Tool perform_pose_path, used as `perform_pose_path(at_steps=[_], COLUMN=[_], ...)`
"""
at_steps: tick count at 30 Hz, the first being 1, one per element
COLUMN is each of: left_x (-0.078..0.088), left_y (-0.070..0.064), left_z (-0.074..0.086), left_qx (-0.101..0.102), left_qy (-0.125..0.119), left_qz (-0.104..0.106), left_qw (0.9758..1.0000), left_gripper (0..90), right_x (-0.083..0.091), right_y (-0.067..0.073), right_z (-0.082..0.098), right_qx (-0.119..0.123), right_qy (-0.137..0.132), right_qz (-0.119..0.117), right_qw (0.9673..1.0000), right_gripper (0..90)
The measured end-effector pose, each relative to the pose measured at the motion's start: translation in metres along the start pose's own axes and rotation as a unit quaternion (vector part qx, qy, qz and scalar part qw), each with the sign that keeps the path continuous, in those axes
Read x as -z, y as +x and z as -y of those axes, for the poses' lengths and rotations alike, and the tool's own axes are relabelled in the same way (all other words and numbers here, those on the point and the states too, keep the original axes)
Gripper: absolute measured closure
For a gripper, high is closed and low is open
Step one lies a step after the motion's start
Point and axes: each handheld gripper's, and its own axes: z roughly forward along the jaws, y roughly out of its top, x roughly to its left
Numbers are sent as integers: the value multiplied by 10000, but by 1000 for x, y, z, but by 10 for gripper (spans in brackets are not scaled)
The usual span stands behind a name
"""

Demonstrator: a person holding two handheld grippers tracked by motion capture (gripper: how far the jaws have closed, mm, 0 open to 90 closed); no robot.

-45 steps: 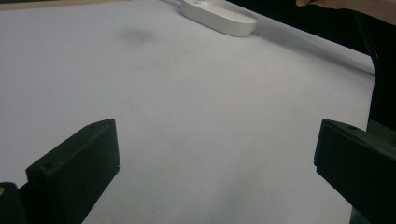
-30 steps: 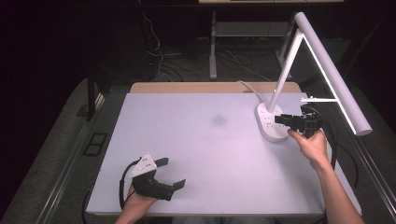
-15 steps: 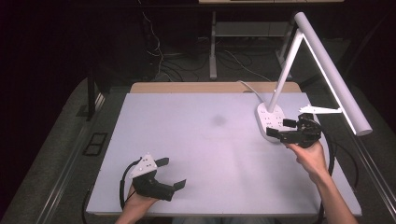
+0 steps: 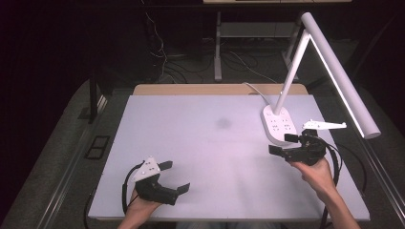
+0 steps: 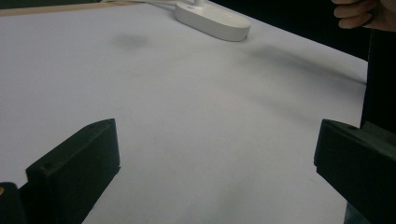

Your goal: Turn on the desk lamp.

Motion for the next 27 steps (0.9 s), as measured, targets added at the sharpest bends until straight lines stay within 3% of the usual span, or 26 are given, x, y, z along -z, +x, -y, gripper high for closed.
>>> perform_pose_path(at_steps=[7,16,27], left_x=[-1,0,-1], left_y=[0,0,1], left_z=[0,0,0], left_qx=[20,-13,-22], left_qy=[-1,25,49], left_qz=[11,12,19], left_qw=[10000,10000,10000], left_gripper=[0,0,0], right_x=[2,-2,-1], right_y=[7,19,24], right_z=[19,46,68], right_qx=[52,273,232], right_qy=[-57,126,213], right_qz=[-34,-122,-130], right_qw=[10000,9995,9994], right_gripper=[0,0,0])
